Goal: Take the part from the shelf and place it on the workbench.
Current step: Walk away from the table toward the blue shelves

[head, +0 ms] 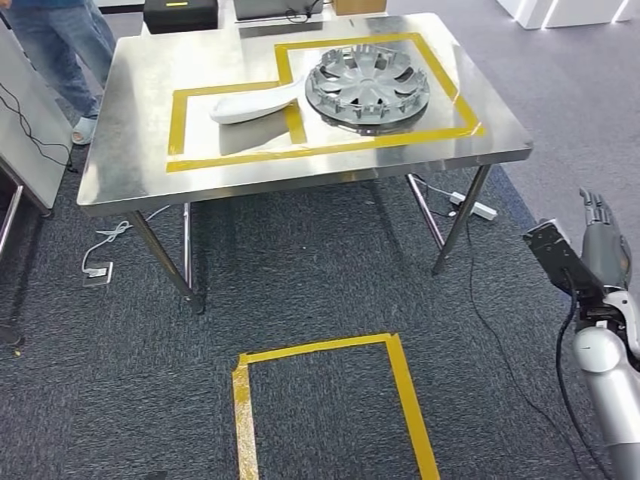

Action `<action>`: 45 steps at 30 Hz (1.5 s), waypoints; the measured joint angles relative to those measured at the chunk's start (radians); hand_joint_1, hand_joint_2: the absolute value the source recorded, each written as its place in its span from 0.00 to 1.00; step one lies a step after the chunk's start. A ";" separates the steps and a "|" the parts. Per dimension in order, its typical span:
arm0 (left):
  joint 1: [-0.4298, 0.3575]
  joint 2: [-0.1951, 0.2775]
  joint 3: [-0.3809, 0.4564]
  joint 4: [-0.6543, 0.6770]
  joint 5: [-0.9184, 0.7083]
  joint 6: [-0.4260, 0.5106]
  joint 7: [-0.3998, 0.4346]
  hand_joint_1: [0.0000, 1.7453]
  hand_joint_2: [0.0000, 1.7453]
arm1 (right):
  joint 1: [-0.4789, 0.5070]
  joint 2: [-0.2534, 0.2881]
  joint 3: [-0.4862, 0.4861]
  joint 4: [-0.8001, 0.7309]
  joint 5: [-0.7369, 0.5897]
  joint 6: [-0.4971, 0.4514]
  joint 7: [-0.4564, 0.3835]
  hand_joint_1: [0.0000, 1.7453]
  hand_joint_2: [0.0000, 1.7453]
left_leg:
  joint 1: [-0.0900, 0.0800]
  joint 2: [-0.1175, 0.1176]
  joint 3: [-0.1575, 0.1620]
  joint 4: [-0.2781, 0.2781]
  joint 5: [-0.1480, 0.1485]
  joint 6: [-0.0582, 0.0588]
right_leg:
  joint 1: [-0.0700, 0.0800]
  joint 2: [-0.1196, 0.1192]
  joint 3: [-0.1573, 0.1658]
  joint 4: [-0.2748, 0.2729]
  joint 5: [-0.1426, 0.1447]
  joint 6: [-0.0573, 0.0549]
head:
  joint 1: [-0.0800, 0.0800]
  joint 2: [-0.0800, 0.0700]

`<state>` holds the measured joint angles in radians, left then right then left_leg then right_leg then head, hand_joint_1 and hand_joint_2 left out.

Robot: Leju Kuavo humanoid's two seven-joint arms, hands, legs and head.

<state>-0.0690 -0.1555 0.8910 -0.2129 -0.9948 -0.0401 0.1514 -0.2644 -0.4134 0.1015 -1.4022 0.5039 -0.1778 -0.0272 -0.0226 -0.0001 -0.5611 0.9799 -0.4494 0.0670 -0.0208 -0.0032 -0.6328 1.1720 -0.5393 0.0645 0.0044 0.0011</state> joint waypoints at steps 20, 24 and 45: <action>-0.005 0.001 0.008 0.000 -0.006 0.000 0.009 0.00 0.00 | 0.005 0.011 -0.006 -0.007 0.109 -0.047 -0.009 0.00 0.00 | 0.014 -0.003 0.025 0.027 -0.046 -0.048 | 0.000 0.002 0.043 -0.172 0.093 -0.016 | -0.006 0.000; -0.005 0.001 0.008 0.000 -0.012 0.000 0.010 0.00 0.00 | 0.010 0.011 0.003 -0.007 0.168 -0.072 0.000 0.00 0.00 | 0.012 -0.001 0.016 0.014 -0.024 -0.015 | -0.007 0.002 0.007 -0.115 0.052 0.000 | -0.004 0.000; -0.004 -0.002 0.007 0.000 -0.025 0.004 0.025 0.00 0.00 | 0.023 0.012 0.027 -0.010 0.291 -0.111 0.025 0.00 0.00 | 0.025 -0.011 -0.135 0.291 -0.110 -0.068 | -0.002 -0.048 0.085 -0.179 0.059 -0.043 | -0.010 0.000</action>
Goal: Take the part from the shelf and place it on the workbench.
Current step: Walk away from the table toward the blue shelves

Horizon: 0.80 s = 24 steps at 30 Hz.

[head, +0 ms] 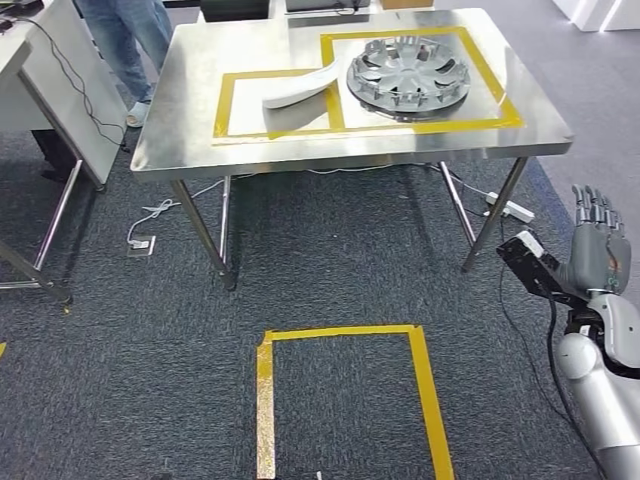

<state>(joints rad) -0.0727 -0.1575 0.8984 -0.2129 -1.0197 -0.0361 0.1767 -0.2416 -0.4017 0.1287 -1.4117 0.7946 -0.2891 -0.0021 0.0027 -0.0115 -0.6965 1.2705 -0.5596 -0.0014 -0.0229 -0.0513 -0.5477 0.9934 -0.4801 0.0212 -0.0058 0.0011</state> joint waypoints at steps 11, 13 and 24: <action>-0.005 0.000 0.000 0.000 0.002 0.009 0.004 0.00 0.00 | -0.002 0.003 0.006 0.001 0.002 0.000 0.003 0.00 0.00 | -0.013 0.027 0.114 -0.266 0.106 0.060 | -0.003 0.032 -0.068 0.149 -0.093 0.043 | 0.006 0.000; -0.005 -0.001 0.000 0.000 0.003 0.008 0.004 0.00 0.00 | 0.003 0.004 0.005 0.002 -0.014 0.003 0.005 0.00 0.00 | -0.016 0.013 0.114 -0.266 0.106 0.064 | 0.000 0.049 -0.132 0.273 -0.136 0.041 | 0.009 0.000; -0.002 -0.002 0.000 0.000 0.011 0.006 0.002 0.00 0.00 | 0.009 0.008 0.002 0.002 -0.039 0.008 0.016 0.00 0.00 | -0.027 -0.013 0.102 -0.243 0.100 0.075 | 0.006 0.056 -0.028 0.021 -0.001 0.031 | 0.006 0.000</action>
<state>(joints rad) -0.0747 -0.1598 0.8984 -0.2129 -1.0087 -0.0305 0.1785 -0.2328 -0.3935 0.1308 -1.4096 0.7556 -0.2811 0.0136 -0.0243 -0.0244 -0.5943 1.0273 -0.4601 0.0734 -0.0173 0.0050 -0.5754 1.0141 -0.4810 0.0519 0.0004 0.0011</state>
